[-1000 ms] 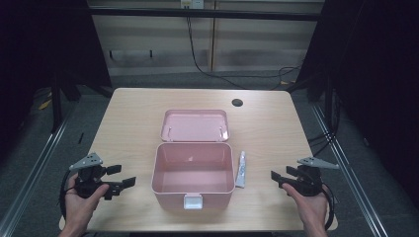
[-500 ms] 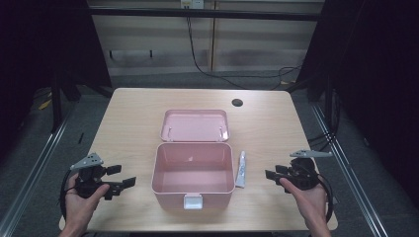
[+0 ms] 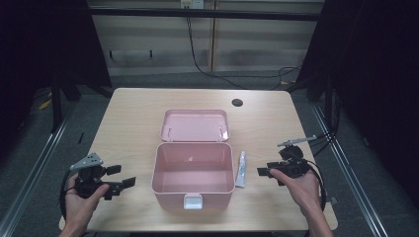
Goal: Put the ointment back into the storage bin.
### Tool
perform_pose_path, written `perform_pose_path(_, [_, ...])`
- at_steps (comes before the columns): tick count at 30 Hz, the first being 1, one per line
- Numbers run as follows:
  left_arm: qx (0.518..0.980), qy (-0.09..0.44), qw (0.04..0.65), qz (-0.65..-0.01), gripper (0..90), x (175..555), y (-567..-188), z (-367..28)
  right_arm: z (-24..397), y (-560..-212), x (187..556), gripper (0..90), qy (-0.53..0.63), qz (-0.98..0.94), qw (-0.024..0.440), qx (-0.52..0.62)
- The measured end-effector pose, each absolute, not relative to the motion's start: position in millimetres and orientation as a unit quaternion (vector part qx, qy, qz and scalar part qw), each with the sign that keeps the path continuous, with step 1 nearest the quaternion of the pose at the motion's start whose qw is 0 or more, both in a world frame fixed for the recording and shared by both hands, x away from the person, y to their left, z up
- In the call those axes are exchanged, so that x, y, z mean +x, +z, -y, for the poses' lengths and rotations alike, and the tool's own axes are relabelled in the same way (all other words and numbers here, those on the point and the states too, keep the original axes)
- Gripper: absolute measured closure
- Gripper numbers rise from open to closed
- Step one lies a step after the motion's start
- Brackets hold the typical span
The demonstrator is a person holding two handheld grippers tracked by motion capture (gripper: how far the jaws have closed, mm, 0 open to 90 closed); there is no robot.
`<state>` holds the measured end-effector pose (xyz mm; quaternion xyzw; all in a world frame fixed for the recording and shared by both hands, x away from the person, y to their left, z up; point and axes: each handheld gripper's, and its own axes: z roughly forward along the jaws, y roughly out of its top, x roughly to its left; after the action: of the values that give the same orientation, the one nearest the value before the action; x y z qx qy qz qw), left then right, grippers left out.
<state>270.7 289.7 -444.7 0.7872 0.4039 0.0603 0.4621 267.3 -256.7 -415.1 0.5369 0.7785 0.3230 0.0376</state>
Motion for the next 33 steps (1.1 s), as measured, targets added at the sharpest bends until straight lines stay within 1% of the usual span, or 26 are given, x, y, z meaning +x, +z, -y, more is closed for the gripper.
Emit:
perform_pose_path(3, [0.788,0.06,0.462,-0.404,16.9,271,-445,-290,252,-412,274,46.8,0.317,-0.783,0.031,0.535])
perform_pose_path(10, [0.787,0.06,0.462,-0.404,16.9,271,-445,-290,242,-404,284,49.4,0.294,-0.79,0.017,0.539])
perform_pose_path(13, [0.789,0.06,0.461,-0.402,16.9,271,-444,-290,234,-402,291,50.2,0.272,-0.796,-0.004,0.541])
perform_pose_path(15, [0.787,0.06,0.462,-0.404,17.0,271,-445,-290,232,-402,294,51.0,0.266,-0.799,-0.009,0.538])
perform_pose_path(19, [0.787,0.06,0.463,-0.403,17.0,271,-445,-290,227,-403,302,53.7,0.251,-0.803,-0.027,0.54])
perform_pose_path(26, [0.787,0.058,0.464,-0.403,16.9,271,-445,-290,220,-405,317,58.8,0.222,-0.811,-0.043,0.539])
perform_pose_path(33, [0.788,0.06,0.463,-0.403,17.0,271,-445,-290,214,-415,332,58.6,0.199,-0.81,-0.053,0.549])
